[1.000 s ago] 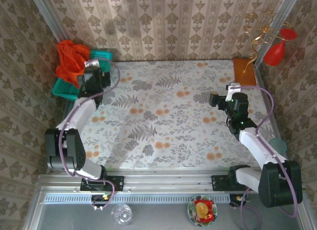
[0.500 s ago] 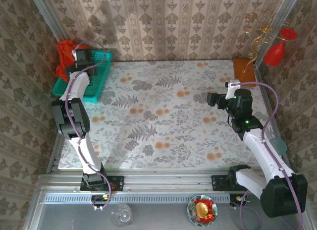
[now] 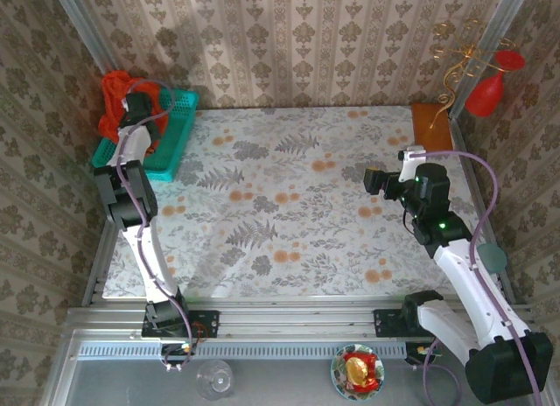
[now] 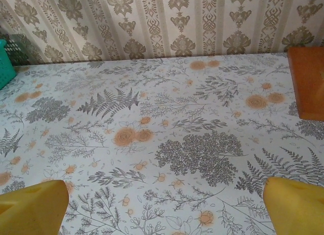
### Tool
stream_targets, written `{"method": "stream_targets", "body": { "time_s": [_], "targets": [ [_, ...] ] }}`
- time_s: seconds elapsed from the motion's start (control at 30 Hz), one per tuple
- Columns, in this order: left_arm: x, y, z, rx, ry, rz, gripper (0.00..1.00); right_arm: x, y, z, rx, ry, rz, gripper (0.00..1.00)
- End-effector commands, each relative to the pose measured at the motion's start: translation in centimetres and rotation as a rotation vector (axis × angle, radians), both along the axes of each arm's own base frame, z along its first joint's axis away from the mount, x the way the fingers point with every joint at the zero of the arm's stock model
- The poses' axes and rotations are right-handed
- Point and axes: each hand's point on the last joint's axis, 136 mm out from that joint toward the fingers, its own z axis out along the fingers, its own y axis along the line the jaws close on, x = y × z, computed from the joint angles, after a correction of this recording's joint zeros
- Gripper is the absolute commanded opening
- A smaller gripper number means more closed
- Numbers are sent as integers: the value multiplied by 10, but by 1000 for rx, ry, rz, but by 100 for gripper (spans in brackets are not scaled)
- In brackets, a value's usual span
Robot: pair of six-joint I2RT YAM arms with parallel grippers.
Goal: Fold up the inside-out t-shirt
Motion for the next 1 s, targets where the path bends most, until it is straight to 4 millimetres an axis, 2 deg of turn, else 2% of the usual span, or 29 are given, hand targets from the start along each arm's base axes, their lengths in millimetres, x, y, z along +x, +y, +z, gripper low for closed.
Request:
{"method": "stream_targets", "body": {
  "time_s": [0.0, 0.13, 0.2, 0.4, 0.57, 0.97],
  "targets": [
    [8, 1, 24, -11, -82, -41, 31, -5, 0, -8, 18, 28, -22, 100],
    [8, 5, 34, -35, -113, -62, 6, -7, 3, -7, 22, 24, -20, 100],
    [8, 1, 42, -39, -131, -90, 0, -7, 3, -7, 25, 19, -20, 99],
    [0, -14, 84, -57, -239, -172, 0, -8, 7, -7, 47, 17, -19, 99],
    [-10, -44, 129, -173, -354, -293, 0, -13, 12, 0, 57, -1, -23, 99],
    [-66, -131, 253, -259, -572, -579, 0, -26, 21, 20, 70, -51, 3, 98]
  ]
}}
